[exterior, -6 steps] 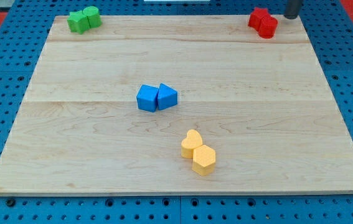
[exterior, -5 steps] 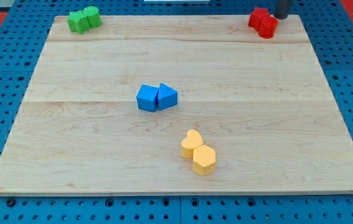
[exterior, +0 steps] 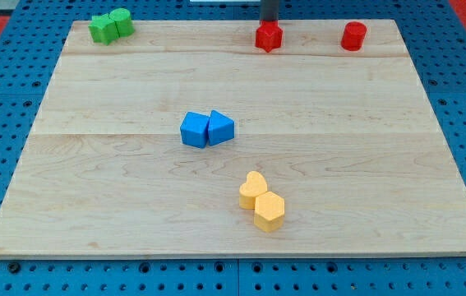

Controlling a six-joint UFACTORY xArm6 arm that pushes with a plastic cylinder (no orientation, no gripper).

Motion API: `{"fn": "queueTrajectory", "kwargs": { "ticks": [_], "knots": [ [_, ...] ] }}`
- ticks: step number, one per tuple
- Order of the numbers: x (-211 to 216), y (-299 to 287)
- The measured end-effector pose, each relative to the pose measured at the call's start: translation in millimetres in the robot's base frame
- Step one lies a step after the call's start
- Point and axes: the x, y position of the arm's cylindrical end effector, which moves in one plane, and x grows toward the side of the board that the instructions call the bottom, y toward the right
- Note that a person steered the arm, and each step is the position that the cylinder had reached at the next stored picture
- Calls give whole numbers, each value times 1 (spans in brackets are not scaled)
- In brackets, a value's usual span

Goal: Move the red star towards the center of the board

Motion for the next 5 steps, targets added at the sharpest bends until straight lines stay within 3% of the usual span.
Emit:
{"fn": "queueTrajectory", "kwargs": {
  "ticks": [2, 5],
  "knots": [
    [13, 33],
    [44, -20]
  ]
}}
